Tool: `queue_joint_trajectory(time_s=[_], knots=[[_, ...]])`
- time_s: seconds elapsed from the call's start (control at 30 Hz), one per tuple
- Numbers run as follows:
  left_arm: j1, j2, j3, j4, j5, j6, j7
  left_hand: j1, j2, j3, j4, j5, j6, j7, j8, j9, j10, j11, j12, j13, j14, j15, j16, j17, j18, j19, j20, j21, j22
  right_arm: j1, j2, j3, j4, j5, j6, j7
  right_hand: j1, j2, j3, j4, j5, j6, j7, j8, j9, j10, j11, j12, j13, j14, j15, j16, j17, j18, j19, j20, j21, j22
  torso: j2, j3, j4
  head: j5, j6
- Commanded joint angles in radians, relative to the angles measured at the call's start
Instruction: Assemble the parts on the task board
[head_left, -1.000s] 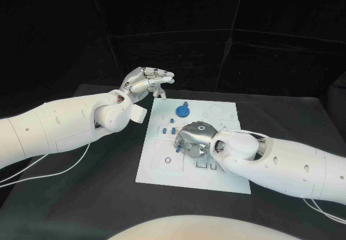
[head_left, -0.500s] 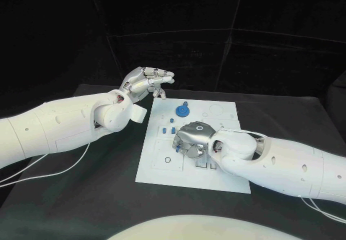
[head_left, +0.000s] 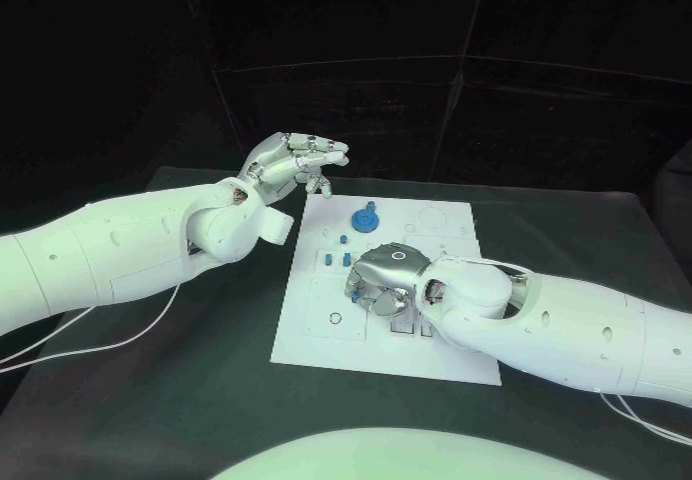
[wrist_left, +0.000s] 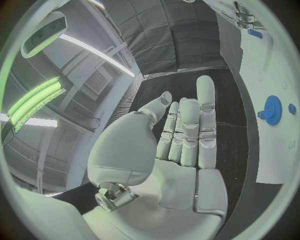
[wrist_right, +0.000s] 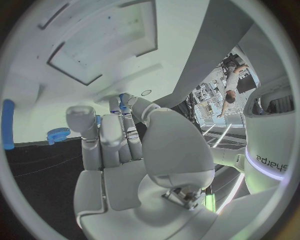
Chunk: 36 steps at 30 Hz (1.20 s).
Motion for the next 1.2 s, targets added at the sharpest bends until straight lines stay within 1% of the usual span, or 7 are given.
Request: queue_joint_trajectory(time_s=[0.03, 0.2, 0.67, 0.8, 0.93, 1.07, 1.2], knots=[[0.001, 0.001, 0.0, -0.002, 0.002, 0.018, -0.003, 0.008, 0.001, -0.007, -0.002, 0.004, -0.001, 0.003, -0.004, 0.0, -0.009, -0.002, -0.002, 0.0, -0.004, 0.003, -0.005, -0.003, 0.012, -0.001, 0.007, -0.007, -0.002, -0.002, 0.001, -0.002, -0.001, 0.015, 0.007, 0.013, -0.004, -0.008, -0.002, 0.003, 0.003, -0.01, 0.0, -0.006, -0.002, -0.011, -0.001, -0.008, -0.002, 0.029, 0.007, 0.005, -0.002, -0.005, -0.001, 0.007, 0.003, -0.002, 0.0, 0.0001, 0.0, 0.0, -0.001], [0.001, 0.001, 0.0, -0.005, 0.002, 0.019, -0.006, 0.008, 0.001, -0.007, -0.002, 0.004, -0.001, 0.003, -0.004, 0.0, -0.009, -0.002, -0.002, 0.0, -0.004, 0.003, -0.005, -0.003, 0.012, -0.001, 0.007, -0.007, -0.002, -0.002, -0.001, -0.002, 0.0, 0.02, -0.008, 0.018, -0.009, -0.019, -0.01, 0.007, 0.005, -0.029, 0.007, -0.013, -0.003, -0.033, 0.006, -0.022, -0.002, 0.025, 0.013, 0.003, -0.008, -0.004, -0.006, 0.012, 0.002, -0.005, -0.001, 0.0002, -0.0011, 0.0, -0.001], [0.001, 0.002, 0.0, -0.008, 0.002, 0.021, -0.009, 0.008, 0.001, -0.008, -0.002, 0.004, -0.002, 0.004, -0.005, 0.0, -0.01, -0.001, -0.002, 0.0, -0.005, 0.004, -0.006, -0.005, 0.012, -0.001, 0.008, -0.007, -0.002, -0.002, -0.003, -0.002, 0.006, 0.032, -0.022, 0.027, -0.015, -0.033, -0.028, 0.015, 0.004, -0.08, 0.004, -0.014, -0.005, -0.052, 0.008, -0.032, -0.001, 0.02, 0.016, -0.002, -0.02, -0.001, -0.015, 0.016, -0.004, -0.016, 0.0, -0.0001, -0.0004, 0.0, -0.002], [0.001, 0.001, 0.0, -0.008, 0.002, 0.021, -0.01, 0.008, 0.001, -0.008, -0.002, 0.004, -0.002, 0.004, -0.005, 0.0, -0.01, -0.001, -0.002, 0.0, -0.005, 0.004, -0.006, -0.005, 0.012, -0.001, 0.008, -0.007, -0.002, -0.002, -0.011, -0.002, 0.01, 0.033, -0.06, 0.027, -0.011, -0.042, -0.055, 0.018, -0.001, -0.134, 0.01, -0.013, -0.004, -0.117, 0.017, -0.055, -0.002, 0.0, 0.021, -0.058, -0.089, 0.017, -0.064, 0.021, -0.072, -0.123, 0.0, -0.0001, -0.0013, -0.001, -0.001], [0.001, 0.001, 0.0, -0.009, 0.002, 0.022, -0.01, 0.008, 0.001, -0.008, -0.002, 0.004, -0.002, 0.004, -0.005, 0.0, -0.01, -0.001, -0.002, 0.0, -0.005, 0.004, -0.006, -0.005, 0.012, -0.001, 0.008, -0.007, -0.002, -0.002, -0.034, -0.001, 0.023, 0.034, -0.104, 0.031, -0.001, -0.042, -0.087, 0.019, -0.001, -0.158, 0.011, -0.011, -0.002, -0.157, 0.019, -0.056, 0.0, -0.018, 0.024, -0.108, -0.149, 0.028, -0.095, 0.024, -0.119, -0.191, -0.002, 0.0006, -0.001, -0.001, 0.001], [0.001, 0.0, 0.0, -0.011, 0.002, 0.022, -0.01, 0.008, 0.001, -0.008, -0.002, 0.004, -0.002, 0.004, -0.005, 0.0, -0.01, -0.001, -0.002, 0.0, -0.005, 0.004, -0.006, -0.005, 0.012, -0.001, 0.008, -0.007, -0.002, -0.001, -0.075, 0.0, 0.052, 0.037, -0.147, 0.039, 0.005, -0.036, -0.106, 0.022, 0.003, -0.152, 0.008, -0.006, 0.001, -0.155, 0.017, -0.041, 0.002, -0.021, 0.023, -0.128, -0.173, 0.03, -0.098, 0.024, -0.132, -0.205, -0.004, 0.0001, -0.002, -0.004, 0.005], [0.001, -0.001, 0.0, -0.012, 0.002, 0.022, -0.01, 0.008, 0.001, -0.008, -0.002, 0.004, -0.002, 0.004, -0.005, 0.0, -0.01, -0.001, -0.002, 0.0, -0.005, 0.004, -0.006, -0.005, 0.012, -0.001, 0.008, -0.007, -0.002, 0.003, -0.118, 0.004, 0.083, 0.061, -0.182, 0.045, 0.007, -0.028, -0.12, 0.029, 0.02, -0.152, 0.005, -0.007, 0.001, -0.138, 0.012, -0.024, 0.003, -0.015, 0.019, -0.128, -0.176, 0.029, -0.089, 0.022, -0.13, -0.2, -0.003, -0.0008, 0.0001, -0.009, 0.012]])
